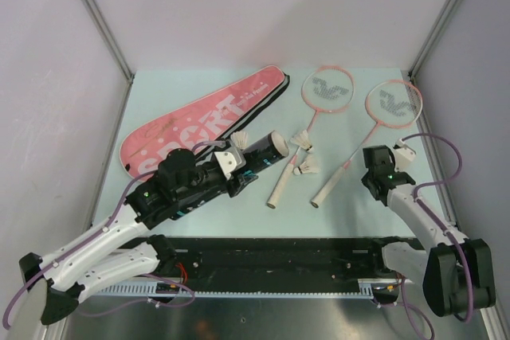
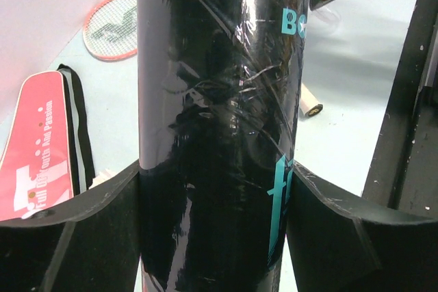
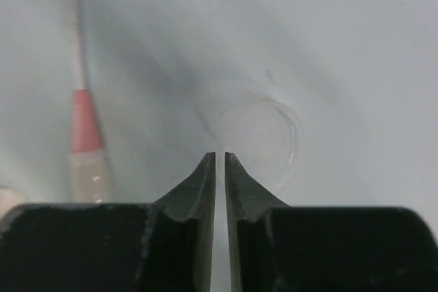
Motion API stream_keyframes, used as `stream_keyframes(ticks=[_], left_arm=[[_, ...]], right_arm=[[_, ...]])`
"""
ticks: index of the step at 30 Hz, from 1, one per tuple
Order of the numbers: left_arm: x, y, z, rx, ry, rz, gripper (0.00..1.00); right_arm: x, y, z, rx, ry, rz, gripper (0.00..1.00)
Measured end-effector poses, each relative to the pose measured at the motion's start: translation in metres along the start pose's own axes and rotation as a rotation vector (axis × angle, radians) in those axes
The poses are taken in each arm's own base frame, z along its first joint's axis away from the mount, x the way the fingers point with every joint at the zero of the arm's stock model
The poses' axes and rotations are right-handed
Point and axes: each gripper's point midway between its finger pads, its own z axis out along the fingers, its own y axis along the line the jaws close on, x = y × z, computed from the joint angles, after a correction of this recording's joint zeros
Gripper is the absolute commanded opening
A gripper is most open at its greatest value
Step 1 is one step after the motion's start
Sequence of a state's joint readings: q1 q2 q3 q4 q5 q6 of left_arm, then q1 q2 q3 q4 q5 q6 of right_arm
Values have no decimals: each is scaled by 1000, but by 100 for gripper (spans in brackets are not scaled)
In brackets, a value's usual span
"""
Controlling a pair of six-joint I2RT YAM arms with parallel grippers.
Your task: Pack up the badminton gear
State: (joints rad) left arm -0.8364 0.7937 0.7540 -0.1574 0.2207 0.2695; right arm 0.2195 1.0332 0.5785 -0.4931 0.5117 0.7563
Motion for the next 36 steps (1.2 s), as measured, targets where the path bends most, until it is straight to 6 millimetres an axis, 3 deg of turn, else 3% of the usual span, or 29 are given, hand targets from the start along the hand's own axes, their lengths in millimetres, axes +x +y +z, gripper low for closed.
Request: stream_keyframes(ticks=[1,3,7,9,12,13,16,18,22,27,36], left_arm=[[0,0,0,0,-2,-2,21],[0,0,0,-1,-5,-5,21],[0,-2,0,5,-5,-6,22],[-1,-2,0,10,-10,-6,22],[-2,-4,1,18,-15,-6,22],[-2,-4,1,21,-16,-6,22],[-3,-6,1,33,-19,-9,22],[-3,-8,1,43,-22,-14,22],[-4,-13,1,67,-28,-17,22],[-3,-15,2,82,-25,-25,22],[-1,-19,5,102,-17,-34,22]], right_arm=[[4,-8,6,25,13,10,48],[12,-18,14,45,43,23,68],[18,-11,16,-21,81,-2,82],[16,7,9,-119,77,-40,82],[14,55,-13,-373,63,-135,80],[16,69,-19,-446,69,-159,75],[29,112,-27,-652,150,-229,69],[43,129,-24,-729,214,-254,68],[70,146,-23,-850,323,-293,63],[72,166,-37,-977,320,-321,53],[74,181,-34,-1006,292,-372,53]])
